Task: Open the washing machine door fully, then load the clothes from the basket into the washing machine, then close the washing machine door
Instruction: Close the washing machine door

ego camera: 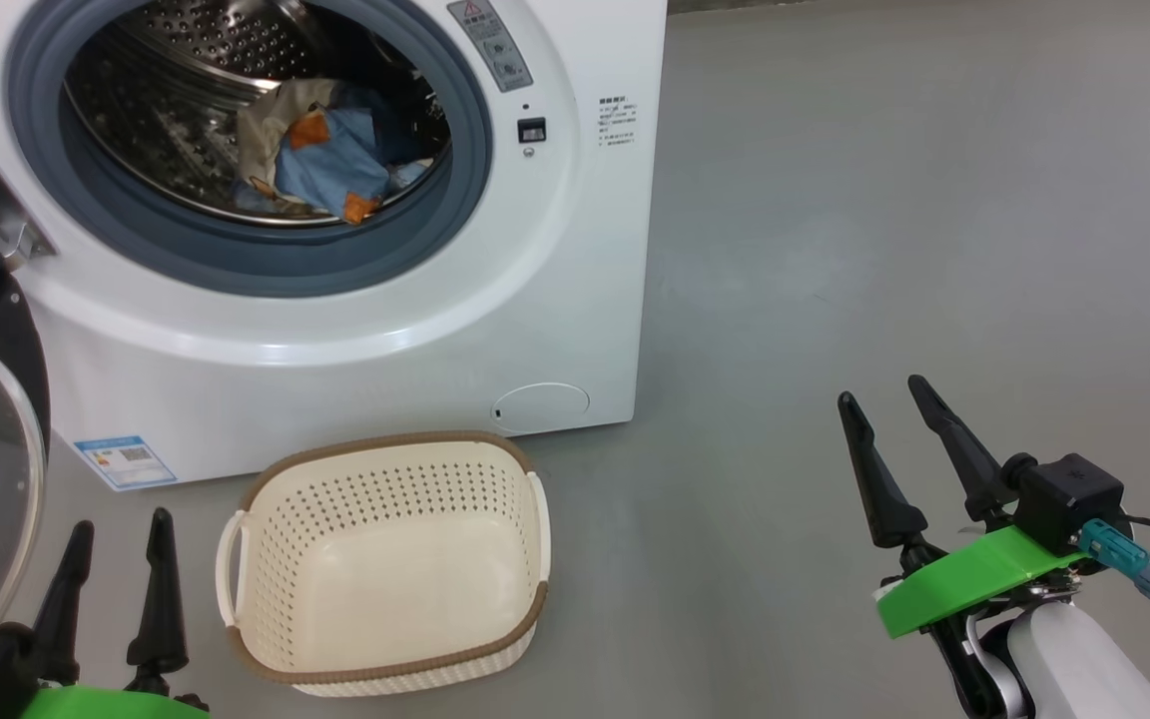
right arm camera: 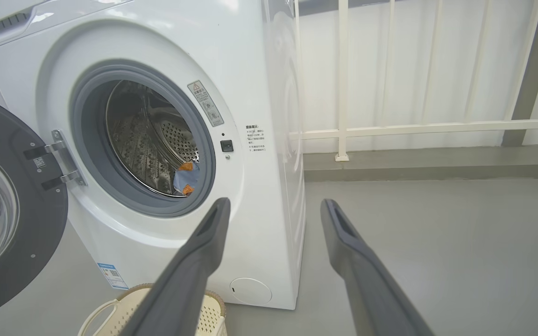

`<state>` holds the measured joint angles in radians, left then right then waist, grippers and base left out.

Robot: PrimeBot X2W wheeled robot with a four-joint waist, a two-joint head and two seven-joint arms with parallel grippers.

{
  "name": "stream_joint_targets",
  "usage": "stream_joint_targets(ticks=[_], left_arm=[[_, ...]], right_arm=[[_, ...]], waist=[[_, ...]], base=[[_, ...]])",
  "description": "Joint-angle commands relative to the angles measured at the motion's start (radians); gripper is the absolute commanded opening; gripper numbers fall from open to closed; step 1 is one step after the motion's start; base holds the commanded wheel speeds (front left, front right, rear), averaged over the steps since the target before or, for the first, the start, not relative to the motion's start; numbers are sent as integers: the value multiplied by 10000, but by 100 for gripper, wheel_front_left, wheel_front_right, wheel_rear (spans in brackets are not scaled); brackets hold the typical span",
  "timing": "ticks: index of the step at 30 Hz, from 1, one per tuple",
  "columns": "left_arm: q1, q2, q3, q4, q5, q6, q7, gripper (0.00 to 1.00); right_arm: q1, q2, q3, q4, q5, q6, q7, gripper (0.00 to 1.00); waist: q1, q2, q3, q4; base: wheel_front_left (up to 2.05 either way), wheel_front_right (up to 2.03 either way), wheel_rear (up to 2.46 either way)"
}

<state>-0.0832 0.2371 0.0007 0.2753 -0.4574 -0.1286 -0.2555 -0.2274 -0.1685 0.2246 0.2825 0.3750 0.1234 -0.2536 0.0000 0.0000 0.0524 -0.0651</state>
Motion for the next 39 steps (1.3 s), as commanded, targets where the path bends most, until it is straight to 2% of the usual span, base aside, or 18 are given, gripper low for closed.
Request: stream_joint_targets(ticks=[1, 31, 39], left_arm=[[-273, 226, 391, -215, 63, -19, -63, 100], [-302, 206, 408, -140, 100, -21, -63, 100], [-344, 146, 408, -60, 152, -21, -63, 100]], right_arm=[[-116, -70, 165, -200, 66, 73, -82, 100], [-56, -64, 218, -166, 119, 73, -82, 100], [-42, -90, 188, -144, 113, 73, -82, 100]], waist=[[0, 0, -15, -6], [0, 0, -79, 60], [0, 0, -78, 286]], base=[[-43, 43, 0], [-2, 2, 0], [0, 0, 0]])
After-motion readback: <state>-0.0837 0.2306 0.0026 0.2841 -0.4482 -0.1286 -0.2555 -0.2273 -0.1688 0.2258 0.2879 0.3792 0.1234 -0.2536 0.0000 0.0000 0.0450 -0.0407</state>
